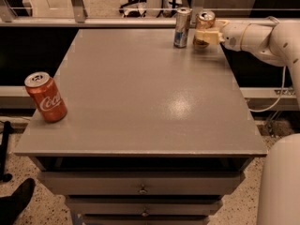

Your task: Move orange can near redbull can

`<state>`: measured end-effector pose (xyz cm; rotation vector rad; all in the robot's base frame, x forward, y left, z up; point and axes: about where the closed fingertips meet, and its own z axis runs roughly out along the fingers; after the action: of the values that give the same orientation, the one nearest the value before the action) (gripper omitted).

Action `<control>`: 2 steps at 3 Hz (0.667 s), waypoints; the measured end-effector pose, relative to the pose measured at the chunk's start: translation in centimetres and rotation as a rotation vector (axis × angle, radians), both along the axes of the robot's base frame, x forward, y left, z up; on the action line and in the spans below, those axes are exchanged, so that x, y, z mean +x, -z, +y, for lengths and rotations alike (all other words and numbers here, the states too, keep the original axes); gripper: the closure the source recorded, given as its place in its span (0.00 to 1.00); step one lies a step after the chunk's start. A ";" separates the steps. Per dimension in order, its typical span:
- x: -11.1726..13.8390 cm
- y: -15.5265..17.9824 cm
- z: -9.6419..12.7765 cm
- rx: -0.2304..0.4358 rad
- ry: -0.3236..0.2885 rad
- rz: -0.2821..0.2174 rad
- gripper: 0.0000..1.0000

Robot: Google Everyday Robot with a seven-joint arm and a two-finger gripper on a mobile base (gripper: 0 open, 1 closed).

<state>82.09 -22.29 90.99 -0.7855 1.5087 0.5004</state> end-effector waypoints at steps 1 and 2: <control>1.3 0.6 0.2 0.033 0.003 0.021 0.82; 1.9 0.7 0.3 0.046 0.004 0.047 0.59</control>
Offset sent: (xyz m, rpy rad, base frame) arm 0.0326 -0.0096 -0.0033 0.0590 0.0765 -0.0165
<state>84.01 -21.99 90.26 -0.7395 1.5367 0.5515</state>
